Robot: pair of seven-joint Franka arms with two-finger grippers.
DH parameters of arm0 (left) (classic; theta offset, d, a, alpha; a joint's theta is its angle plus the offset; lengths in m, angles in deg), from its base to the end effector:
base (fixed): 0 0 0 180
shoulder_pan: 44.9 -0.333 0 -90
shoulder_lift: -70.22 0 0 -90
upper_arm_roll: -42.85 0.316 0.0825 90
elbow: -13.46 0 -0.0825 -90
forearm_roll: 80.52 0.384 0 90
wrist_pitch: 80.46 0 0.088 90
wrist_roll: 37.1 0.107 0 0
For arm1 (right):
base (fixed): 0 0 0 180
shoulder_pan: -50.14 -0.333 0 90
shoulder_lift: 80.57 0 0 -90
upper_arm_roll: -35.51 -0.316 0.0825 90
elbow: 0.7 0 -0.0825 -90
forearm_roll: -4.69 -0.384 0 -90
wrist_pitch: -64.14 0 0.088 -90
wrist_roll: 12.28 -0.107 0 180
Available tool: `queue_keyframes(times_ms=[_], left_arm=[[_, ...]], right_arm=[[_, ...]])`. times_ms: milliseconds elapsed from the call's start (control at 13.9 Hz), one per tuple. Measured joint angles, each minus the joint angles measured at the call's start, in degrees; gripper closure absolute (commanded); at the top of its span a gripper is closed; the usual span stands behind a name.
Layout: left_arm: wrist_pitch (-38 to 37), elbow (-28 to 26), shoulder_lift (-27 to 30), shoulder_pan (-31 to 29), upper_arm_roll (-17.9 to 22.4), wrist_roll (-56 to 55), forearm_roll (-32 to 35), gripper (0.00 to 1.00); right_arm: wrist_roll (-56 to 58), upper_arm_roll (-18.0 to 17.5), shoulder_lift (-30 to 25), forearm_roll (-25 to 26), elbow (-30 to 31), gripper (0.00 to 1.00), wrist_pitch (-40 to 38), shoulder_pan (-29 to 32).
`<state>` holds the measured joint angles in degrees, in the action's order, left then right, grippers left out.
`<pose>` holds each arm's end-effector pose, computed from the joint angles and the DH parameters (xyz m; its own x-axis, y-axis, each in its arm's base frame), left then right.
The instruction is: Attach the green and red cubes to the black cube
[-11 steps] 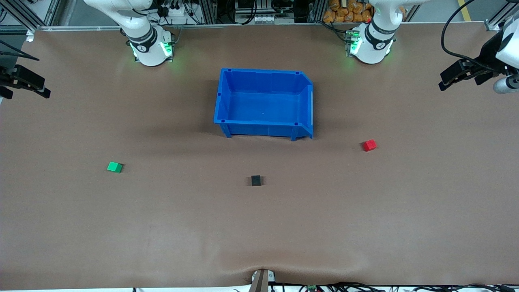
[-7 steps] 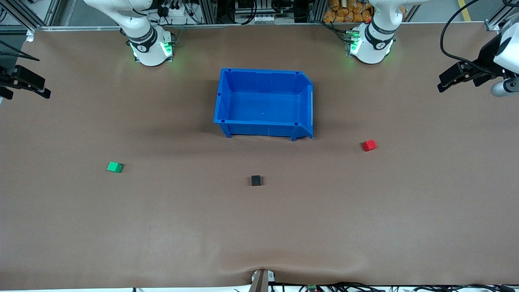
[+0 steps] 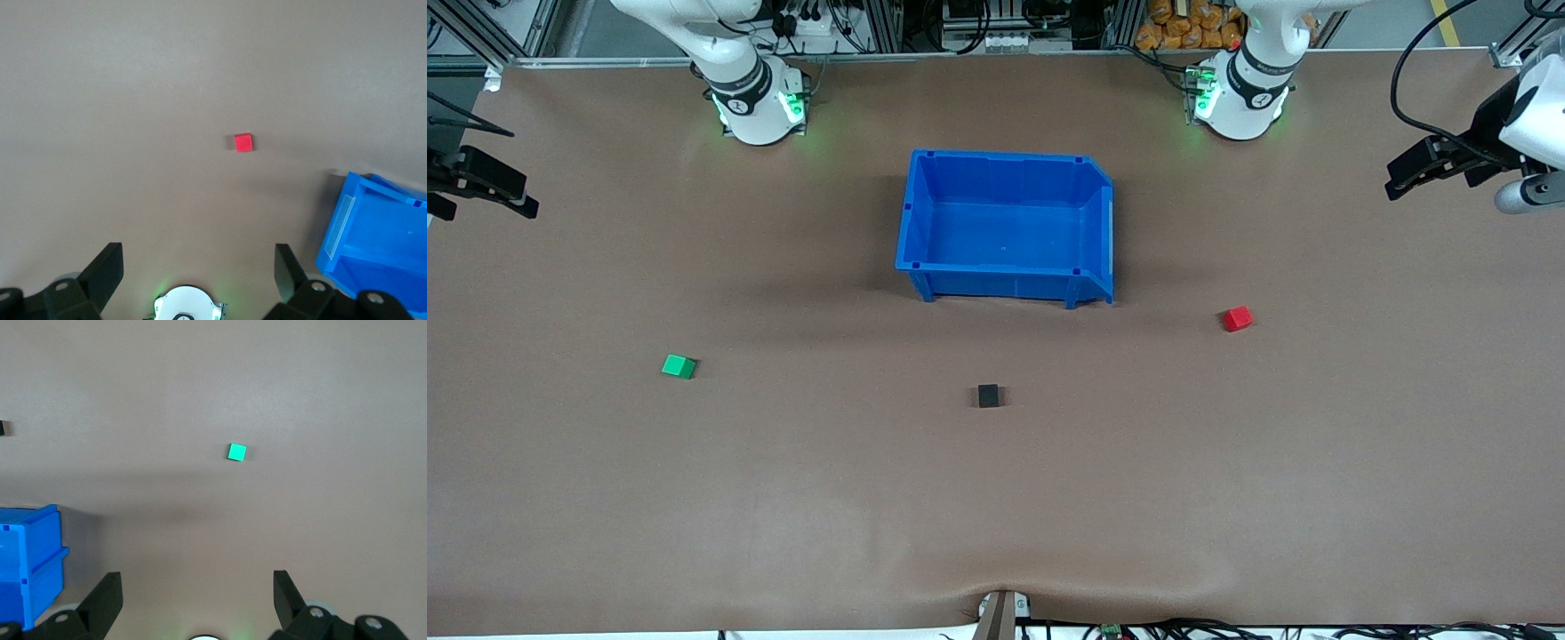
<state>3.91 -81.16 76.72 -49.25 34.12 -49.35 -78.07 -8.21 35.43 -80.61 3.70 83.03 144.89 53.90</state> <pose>0.5070 -0.0387 0.6383 0.9884 0.1429 -0.0523 0.1389 -0.9876 -0.0726 0.5363 -0.0324 0.6619 0.9987 0.0097 -0.0499 0.0086 -0.9997 -0.0208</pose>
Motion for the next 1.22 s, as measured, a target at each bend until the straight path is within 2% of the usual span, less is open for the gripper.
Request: queue_keyframes(times_ms=[936, 1224], left_arm=[[1.8, -2.6, -0.7, -0.1, 0.0, 0.0, 0.0, 0.0], [3.6, -4.4, -0.7, -0.2, 0.1, 0.0, 0.0, 0.0]], right_arm=[[0.0, 0.5, 0.4, 0.0, 0.0, 0.0, -0.6, 0.1], [0.0, 0.6, 2.8, 0.8, 0.0, 0.0, 0.1, 0.3]])
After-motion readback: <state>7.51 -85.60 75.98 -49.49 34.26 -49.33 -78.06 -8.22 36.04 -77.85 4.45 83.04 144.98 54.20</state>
